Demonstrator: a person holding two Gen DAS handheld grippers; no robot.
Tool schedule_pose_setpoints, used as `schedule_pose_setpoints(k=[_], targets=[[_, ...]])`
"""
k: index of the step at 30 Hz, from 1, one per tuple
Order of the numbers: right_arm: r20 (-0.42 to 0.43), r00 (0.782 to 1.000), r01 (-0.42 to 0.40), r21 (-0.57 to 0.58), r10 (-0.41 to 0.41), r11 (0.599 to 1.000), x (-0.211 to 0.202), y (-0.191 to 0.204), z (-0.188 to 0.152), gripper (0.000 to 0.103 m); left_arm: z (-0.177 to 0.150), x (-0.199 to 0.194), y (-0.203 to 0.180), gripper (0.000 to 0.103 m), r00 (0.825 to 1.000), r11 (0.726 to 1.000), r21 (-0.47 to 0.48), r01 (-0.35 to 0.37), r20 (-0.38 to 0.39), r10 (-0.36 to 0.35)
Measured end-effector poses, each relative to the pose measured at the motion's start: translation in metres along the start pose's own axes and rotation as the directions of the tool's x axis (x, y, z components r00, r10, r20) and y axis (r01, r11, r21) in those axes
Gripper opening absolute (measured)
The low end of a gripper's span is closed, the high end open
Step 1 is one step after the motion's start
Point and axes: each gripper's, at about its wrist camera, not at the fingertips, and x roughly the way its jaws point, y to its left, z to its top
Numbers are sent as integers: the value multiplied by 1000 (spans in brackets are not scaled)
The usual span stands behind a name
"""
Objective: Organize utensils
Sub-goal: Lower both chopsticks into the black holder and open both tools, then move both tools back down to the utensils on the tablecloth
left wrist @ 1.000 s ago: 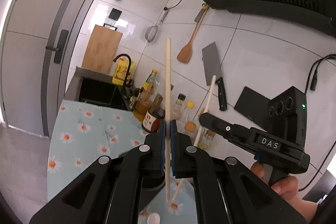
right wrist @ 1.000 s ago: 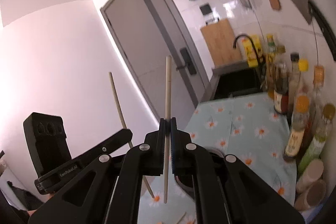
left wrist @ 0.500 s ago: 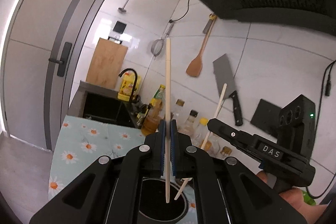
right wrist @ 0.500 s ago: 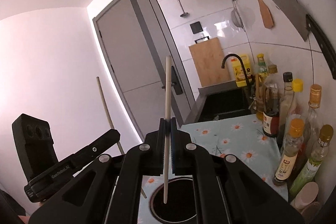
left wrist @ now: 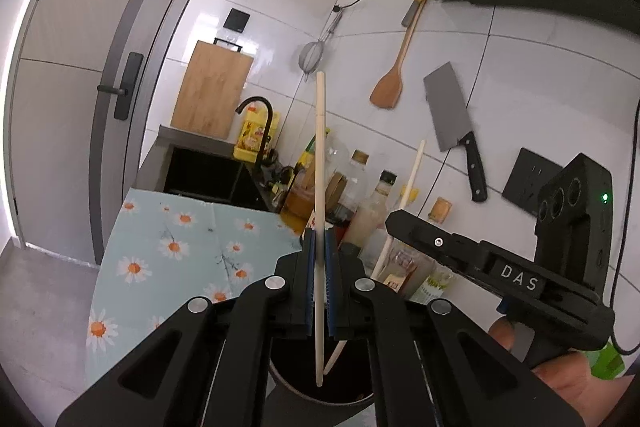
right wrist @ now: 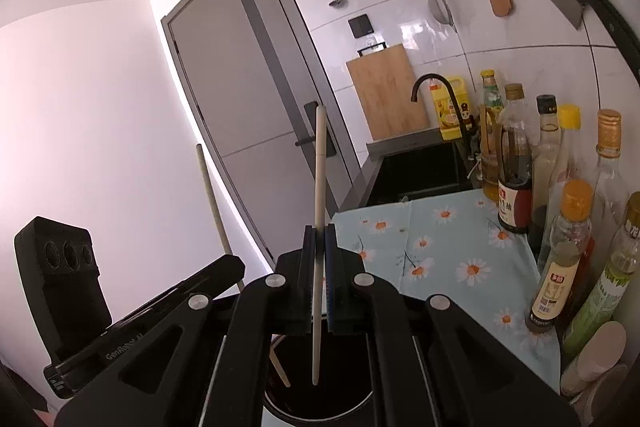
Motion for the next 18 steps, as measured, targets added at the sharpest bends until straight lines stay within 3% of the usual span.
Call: schedule_pose_setpoints(k=[7,11,18], targets=[[-49,999,18,-14,-19,1000,7,2,-12,7,-11,3,1,5,999,1000,-12,-10,-46,10],[-54,998,25,5,-25,1000,4,-1,-14,26,-13,0,-1,5,998,1000,7,-12,-66,12],[-42,999,18,14,-17,1000,-6,1,-12,26,-12,-7,0,5,997,1000,-4,-18,-69,18]])
